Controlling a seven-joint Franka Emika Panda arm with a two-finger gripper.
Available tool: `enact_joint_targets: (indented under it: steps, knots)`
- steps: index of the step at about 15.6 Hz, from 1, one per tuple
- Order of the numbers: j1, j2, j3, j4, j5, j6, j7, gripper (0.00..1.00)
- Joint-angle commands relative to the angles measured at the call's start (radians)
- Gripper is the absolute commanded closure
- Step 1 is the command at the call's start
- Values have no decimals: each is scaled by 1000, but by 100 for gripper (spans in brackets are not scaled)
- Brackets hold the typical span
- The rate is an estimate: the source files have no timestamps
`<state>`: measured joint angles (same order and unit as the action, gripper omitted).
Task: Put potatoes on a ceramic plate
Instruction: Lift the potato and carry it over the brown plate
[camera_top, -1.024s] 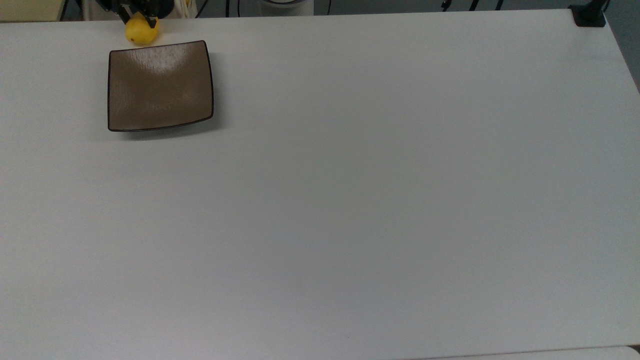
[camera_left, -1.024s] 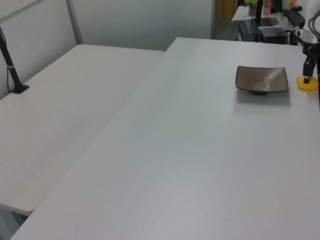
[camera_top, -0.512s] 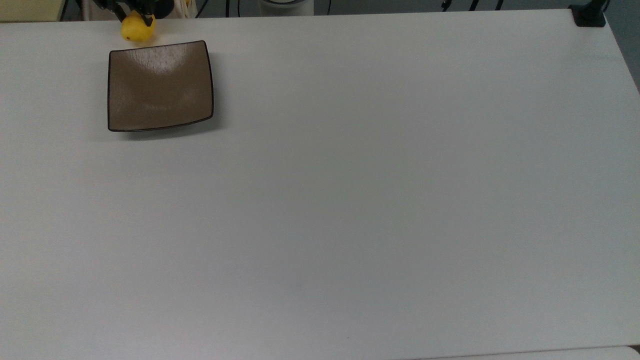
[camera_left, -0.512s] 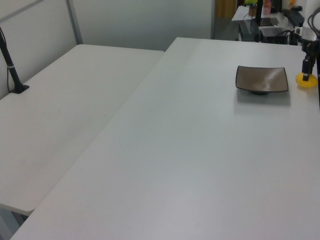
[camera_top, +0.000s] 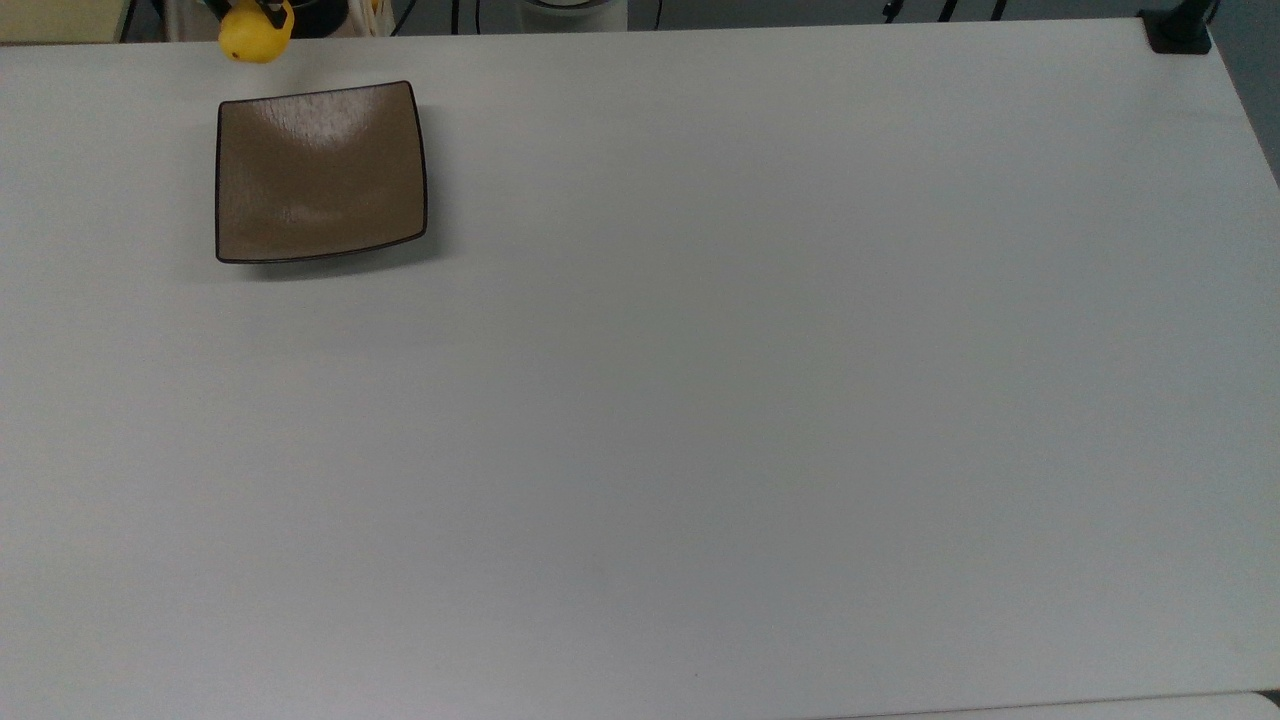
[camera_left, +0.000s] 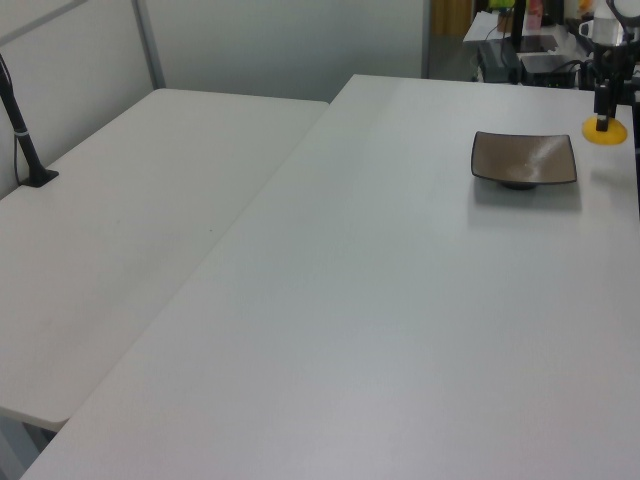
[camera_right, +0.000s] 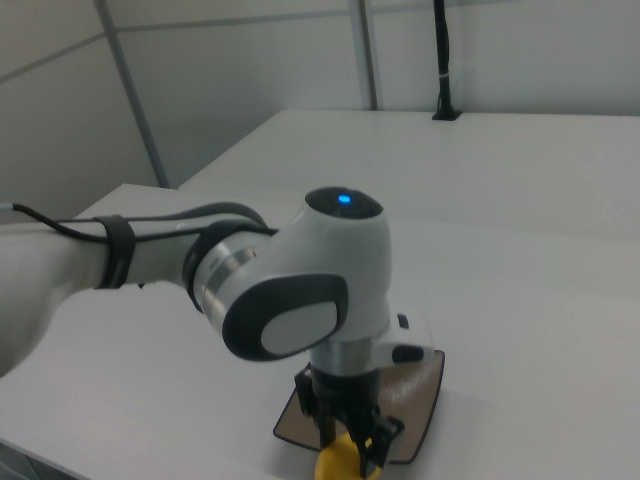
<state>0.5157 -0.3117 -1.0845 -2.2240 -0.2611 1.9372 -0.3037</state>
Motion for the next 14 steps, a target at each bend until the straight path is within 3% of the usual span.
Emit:
enact_joint_targets:
  steps: [1,6,9,12,14]
  knots:
    - [13,37,29,76,114,-35,14,56]
    - [46,107,29,145,269,-14,21,56]
    - [70,146,31,147,273,32,49,55]
    - [89,178,29,147,275,42,49,43]
    - [90,186,29,145,275,57,49,43]
